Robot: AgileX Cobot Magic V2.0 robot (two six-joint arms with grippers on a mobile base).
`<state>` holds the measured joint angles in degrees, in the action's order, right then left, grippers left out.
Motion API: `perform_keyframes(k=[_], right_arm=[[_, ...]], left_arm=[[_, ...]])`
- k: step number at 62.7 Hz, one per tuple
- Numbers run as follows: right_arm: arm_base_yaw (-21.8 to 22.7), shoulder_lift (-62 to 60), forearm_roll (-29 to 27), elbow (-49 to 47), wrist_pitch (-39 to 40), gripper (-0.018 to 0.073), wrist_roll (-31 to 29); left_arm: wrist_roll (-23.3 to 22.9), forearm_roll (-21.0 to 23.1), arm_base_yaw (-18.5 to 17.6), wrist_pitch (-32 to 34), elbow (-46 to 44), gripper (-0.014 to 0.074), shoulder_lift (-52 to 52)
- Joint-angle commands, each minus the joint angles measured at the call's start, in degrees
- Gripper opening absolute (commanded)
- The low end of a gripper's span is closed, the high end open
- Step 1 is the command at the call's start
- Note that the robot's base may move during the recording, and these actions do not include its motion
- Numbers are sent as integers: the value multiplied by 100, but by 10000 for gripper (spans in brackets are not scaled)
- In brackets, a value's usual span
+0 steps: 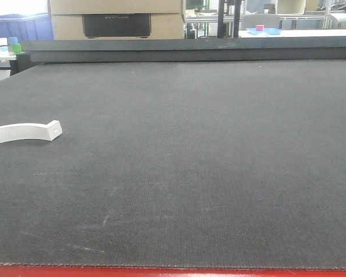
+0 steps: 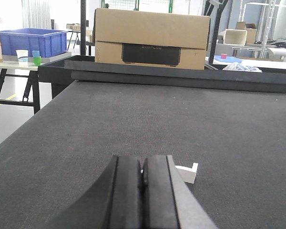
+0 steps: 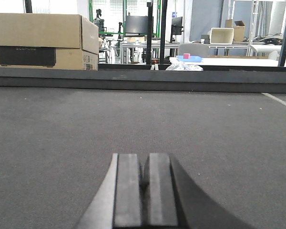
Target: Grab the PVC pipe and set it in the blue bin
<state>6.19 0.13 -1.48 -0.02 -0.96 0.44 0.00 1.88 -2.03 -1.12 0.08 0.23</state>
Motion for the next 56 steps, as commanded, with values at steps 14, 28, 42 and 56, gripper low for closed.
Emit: perform_keyframes(k=[14,28,42,56], right_arm=[[-10,-13,26,2,142,-168,-11],[-10,-13,26,2,1198,-168,-11],[-10,-13,26,-642,1301,-168,-11],[-10,279,26,-2183,-15,-168,-11]], left_arm=[[0,-7,7,79,-8,-111,-23],[-32,513,8,112,-235,-111,-23],[0,59,8,-1435,-1932,-111,-23],[0,-872,8,-1799,-3404,-111,726]])
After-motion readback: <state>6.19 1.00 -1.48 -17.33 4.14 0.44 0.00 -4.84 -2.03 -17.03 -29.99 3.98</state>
